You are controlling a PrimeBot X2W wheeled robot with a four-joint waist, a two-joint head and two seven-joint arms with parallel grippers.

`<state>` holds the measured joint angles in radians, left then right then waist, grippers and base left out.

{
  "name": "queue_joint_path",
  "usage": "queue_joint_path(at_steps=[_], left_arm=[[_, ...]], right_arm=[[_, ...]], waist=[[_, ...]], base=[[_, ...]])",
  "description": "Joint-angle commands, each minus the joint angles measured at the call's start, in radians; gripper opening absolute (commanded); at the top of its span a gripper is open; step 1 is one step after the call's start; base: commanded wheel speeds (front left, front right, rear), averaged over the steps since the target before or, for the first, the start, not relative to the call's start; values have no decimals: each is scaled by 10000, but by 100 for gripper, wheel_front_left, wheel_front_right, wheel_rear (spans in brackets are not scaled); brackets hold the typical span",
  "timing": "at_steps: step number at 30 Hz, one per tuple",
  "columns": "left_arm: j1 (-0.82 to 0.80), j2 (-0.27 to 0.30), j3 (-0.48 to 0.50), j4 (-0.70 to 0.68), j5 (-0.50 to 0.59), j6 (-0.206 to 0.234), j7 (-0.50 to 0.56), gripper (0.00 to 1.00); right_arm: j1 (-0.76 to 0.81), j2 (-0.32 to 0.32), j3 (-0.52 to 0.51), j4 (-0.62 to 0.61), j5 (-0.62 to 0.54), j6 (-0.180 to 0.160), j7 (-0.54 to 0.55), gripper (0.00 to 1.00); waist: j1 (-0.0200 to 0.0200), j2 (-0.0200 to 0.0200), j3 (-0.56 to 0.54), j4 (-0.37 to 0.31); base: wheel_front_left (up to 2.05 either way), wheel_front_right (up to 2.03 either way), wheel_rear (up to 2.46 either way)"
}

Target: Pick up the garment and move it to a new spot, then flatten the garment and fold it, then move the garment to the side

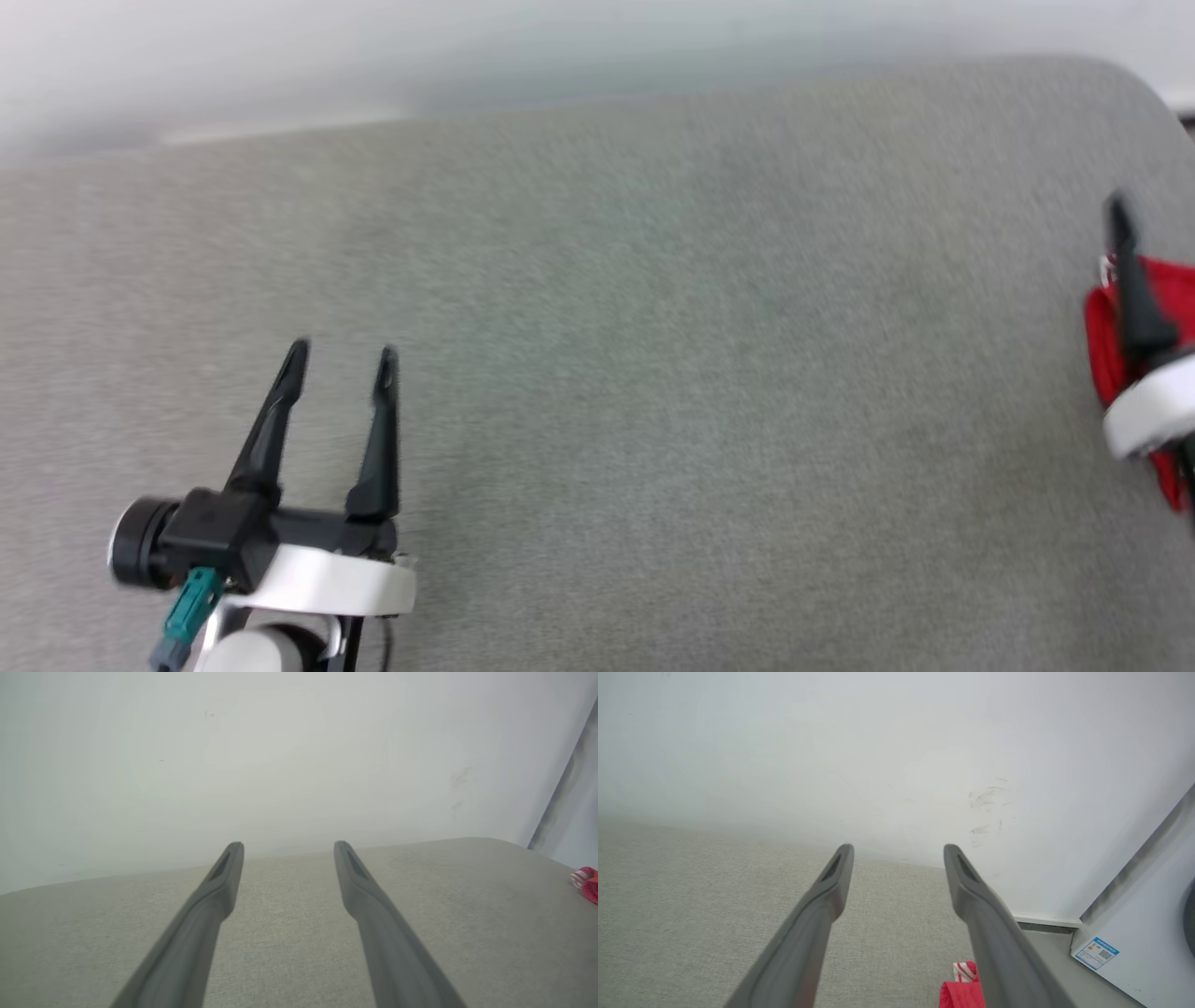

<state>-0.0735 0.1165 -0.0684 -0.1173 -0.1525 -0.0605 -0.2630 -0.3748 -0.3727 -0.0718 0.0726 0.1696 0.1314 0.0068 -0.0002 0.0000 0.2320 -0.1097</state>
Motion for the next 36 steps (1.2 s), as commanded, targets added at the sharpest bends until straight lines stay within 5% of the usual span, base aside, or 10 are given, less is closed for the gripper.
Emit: queue_joint_path(at_steps=[1, 17, 36], left_arm=[[212, 56, 128, 127, 105, 46, -20, 100], [1146, -359, 639, 578, 268, -194, -20, 100], [1405, -606, 772, 539, 225, -495, -20, 100]], right_arm=[[395, 215, 6, -177, 142, -13, -132, 100], [3030, 2315, 65, -525, 746, -11, -1916, 100], [3032, 2697, 274, -8, 510, -11, -2181, 100]], waist=[[2, 0, -583, 466], [2, 0, -1538, 882], [2, 0, -1692, 1005]], base=[[0, 0, 0], [0, 0, 0], [0, 0, 0]])
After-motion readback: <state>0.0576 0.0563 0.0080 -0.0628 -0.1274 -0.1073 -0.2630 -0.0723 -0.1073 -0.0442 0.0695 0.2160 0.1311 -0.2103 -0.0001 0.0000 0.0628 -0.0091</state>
